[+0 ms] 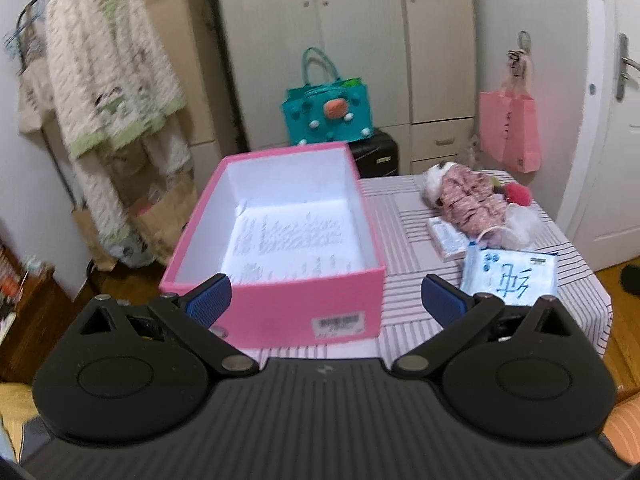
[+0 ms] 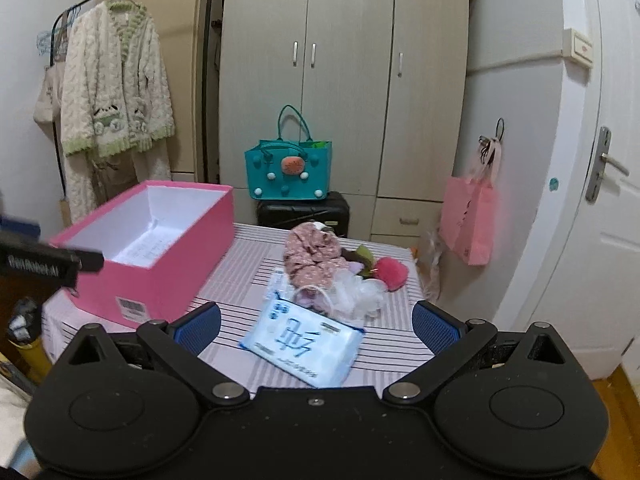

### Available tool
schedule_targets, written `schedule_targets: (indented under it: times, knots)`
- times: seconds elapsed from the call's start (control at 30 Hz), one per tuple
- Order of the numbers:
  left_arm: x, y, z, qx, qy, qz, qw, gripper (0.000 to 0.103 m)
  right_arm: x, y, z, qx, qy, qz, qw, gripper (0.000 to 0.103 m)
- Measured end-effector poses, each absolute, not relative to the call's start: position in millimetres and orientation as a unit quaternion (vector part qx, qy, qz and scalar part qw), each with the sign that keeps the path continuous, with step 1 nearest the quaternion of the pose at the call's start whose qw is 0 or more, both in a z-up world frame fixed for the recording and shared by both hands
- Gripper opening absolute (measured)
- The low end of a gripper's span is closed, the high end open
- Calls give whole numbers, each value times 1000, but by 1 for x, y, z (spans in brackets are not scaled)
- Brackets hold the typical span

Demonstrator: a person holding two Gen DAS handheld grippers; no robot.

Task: Organize soft objects
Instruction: 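Close the left gripper on the wet-wipes pack edge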

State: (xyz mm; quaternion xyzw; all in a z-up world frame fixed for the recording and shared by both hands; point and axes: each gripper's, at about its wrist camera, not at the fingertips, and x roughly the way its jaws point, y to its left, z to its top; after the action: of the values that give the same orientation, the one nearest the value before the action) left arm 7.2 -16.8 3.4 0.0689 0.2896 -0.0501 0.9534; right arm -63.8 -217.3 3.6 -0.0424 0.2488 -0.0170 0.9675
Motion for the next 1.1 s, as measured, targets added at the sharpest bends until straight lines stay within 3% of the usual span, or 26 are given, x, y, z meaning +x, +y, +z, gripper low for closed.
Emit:
schedule_targets:
  times: [0.37,0.7,0.9,1.1]
  knots:
    - [36,-67,-15,68,260,-188,945,103,-35,-250,-59,-19,269,-4,963,103]
    - [69,-122,-50,96,276,-282,914,99,-5,-263,-107,18,299,5,954,90]
    - [88,-136,-74,91,304,-312,895,84,12,-260,-124,32,319,14,947,80]
    - [108,-142,-98,78,321,-343,880,77,21,-262,-134,41,322,8,946,71]
